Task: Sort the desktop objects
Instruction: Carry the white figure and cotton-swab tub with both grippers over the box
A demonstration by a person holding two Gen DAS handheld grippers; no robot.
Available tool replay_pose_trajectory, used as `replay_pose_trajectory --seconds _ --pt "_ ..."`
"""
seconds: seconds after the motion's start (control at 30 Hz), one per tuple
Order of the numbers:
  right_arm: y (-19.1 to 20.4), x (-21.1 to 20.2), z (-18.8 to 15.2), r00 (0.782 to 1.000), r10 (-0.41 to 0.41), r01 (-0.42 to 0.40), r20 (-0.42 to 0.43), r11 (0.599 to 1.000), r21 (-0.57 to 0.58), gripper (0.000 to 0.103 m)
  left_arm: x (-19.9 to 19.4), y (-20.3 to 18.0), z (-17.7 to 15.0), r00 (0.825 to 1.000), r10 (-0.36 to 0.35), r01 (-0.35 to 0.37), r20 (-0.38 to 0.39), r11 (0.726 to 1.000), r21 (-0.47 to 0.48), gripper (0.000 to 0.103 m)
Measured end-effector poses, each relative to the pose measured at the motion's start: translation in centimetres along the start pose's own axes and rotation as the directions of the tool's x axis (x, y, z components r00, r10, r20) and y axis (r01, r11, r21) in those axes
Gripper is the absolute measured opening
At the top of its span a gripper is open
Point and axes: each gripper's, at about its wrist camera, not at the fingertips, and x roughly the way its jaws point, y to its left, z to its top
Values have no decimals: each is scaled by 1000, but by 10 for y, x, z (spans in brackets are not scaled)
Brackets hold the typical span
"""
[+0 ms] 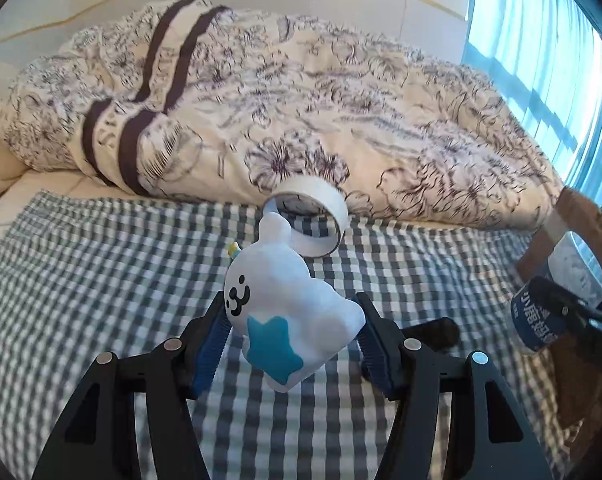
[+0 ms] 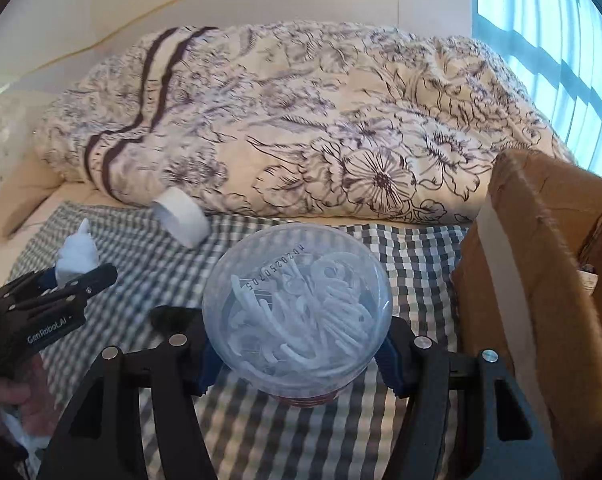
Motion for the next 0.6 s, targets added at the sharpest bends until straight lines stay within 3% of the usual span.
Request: replay_pose_trajectory --seconds 0.6 --pt "12 -132 5 994 24 -24 102 1000 -1 62 -147 -25 11 989 -29 28 148 1000 7 62"
